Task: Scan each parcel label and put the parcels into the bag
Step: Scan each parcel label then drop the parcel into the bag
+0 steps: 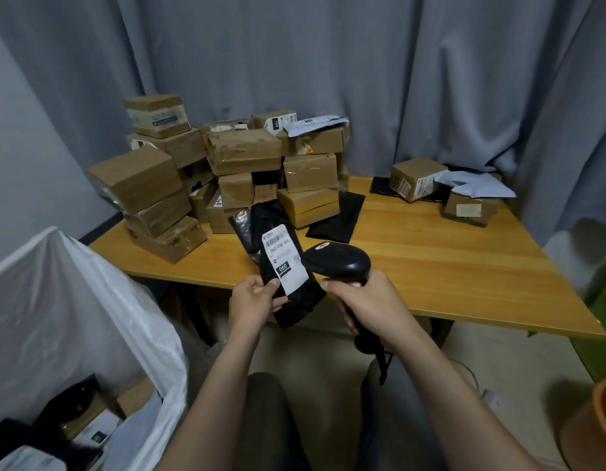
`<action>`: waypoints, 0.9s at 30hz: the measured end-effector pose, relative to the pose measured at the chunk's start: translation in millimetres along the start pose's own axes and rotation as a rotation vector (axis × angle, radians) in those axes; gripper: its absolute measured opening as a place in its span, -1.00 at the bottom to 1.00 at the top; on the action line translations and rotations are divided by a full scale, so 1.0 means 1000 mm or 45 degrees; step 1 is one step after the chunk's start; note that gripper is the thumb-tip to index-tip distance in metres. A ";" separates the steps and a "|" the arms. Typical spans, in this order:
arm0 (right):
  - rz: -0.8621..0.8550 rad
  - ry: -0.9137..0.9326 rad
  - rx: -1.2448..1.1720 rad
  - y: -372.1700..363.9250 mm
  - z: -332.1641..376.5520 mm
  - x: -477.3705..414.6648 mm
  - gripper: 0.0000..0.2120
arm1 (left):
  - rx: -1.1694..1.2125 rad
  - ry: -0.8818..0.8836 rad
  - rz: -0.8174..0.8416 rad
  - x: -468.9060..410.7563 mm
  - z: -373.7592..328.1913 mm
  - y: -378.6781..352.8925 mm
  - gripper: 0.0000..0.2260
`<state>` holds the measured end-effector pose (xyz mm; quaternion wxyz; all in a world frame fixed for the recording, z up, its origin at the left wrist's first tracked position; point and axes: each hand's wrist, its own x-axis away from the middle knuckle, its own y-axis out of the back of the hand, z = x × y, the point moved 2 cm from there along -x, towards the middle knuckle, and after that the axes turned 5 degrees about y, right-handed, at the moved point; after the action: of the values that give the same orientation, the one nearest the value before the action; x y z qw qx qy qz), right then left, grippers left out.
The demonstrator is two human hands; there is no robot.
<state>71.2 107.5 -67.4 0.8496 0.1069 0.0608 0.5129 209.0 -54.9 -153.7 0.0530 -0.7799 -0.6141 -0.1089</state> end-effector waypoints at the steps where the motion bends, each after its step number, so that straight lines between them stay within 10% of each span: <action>1: 0.009 0.004 0.014 0.000 0.001 0.001 -0.60 | 0.013 -0.004 0.001 -0.001 0.000 0.001 -0.81; 27: 0.051 -0.053 0.059 -0.004 0.000 -0.005 -0.72 | -0.251 -0.097 -0.058 0.009 -0.010 0.017 -0.85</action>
<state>72.3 101.4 -68.1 0.8376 0.1383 0.0528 0.5259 226.2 -52.7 -141.1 -0.0501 -0.7708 -0.6194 -0.1402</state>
